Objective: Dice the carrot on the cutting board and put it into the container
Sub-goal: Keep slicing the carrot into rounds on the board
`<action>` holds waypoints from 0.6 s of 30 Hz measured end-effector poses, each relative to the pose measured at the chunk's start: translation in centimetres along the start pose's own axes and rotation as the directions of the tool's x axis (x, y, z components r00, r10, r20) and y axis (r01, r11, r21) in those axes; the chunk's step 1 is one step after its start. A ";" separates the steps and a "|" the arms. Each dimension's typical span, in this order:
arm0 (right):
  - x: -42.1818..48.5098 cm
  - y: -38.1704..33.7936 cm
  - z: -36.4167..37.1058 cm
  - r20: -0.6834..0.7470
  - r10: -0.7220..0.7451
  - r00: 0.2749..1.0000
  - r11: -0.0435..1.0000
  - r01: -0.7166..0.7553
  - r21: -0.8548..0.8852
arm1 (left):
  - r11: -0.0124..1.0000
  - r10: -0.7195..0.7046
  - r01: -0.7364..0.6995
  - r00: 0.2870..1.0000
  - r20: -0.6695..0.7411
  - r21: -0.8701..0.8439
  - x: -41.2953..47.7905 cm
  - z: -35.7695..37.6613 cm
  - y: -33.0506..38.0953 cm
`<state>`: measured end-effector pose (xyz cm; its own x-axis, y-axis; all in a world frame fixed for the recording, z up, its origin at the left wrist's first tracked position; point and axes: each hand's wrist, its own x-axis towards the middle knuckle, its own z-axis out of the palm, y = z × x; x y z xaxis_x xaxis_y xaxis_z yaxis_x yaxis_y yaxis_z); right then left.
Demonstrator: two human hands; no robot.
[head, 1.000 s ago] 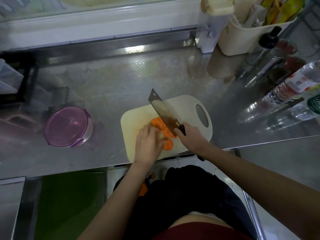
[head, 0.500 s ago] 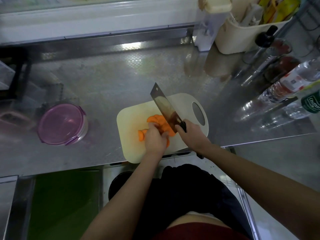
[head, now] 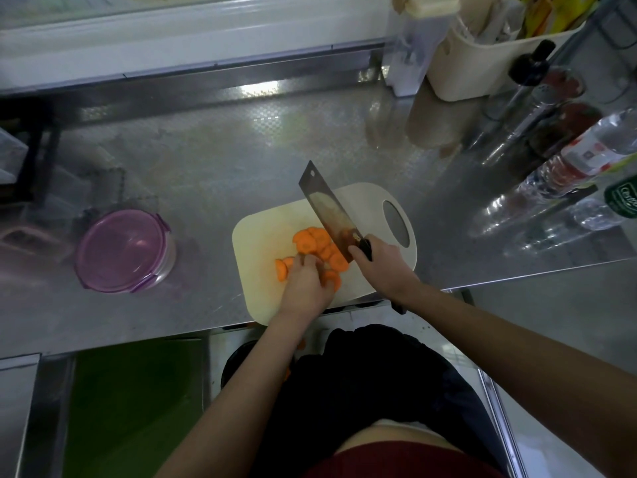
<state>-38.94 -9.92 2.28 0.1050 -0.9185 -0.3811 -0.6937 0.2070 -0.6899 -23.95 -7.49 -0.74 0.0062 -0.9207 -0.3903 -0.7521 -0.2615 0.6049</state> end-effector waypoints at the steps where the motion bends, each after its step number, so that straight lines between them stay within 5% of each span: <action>1: 0.0 -0.1 0.1 0.004 0.000 1.000 1.000 0.000 -0.003 | 1.000 0.003 -0.002 1.000 -0.011 0.031 0.0 0.2 0.1; 5: 0.2 0.1 0.4 0.008 0.006 1.000 1.000 -0.006 -0.020 | 0.981 0.019 -0.028 0.999 0.044 0.194 0.2 0.8 0.1; 11: 0.0 0.0 0.5 0.020 -0.012 1.000 1.000 0.012 0.014 | 1.000 0.007 -0.006 0.999 0.041 -0.013 -0.2 0.4 0.3; 14: -0.3 -0.1 0.7 0.050 -0.032 0.998 0.999 0.032 -0.001 | 0.971 -0.047 0.019 0.993 -0.109 -0.240 -1.0 -0.8 0.0; 18: -0.6 -0.6 0.8 0.092 -0.064 0.994 0.998 0.064 0.005 | 0.932 -0.242 0.115 0.904 -0.354 -0.343 -1.0 -3.4 -1.8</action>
<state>-38.02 -9.28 2.48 0.2145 -0.8948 -0.3915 -0.6818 0.1498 -0.7160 -20.37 -7.10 0.85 0.4207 -0.8710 -0.2536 -0.4740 -0.4494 0.7572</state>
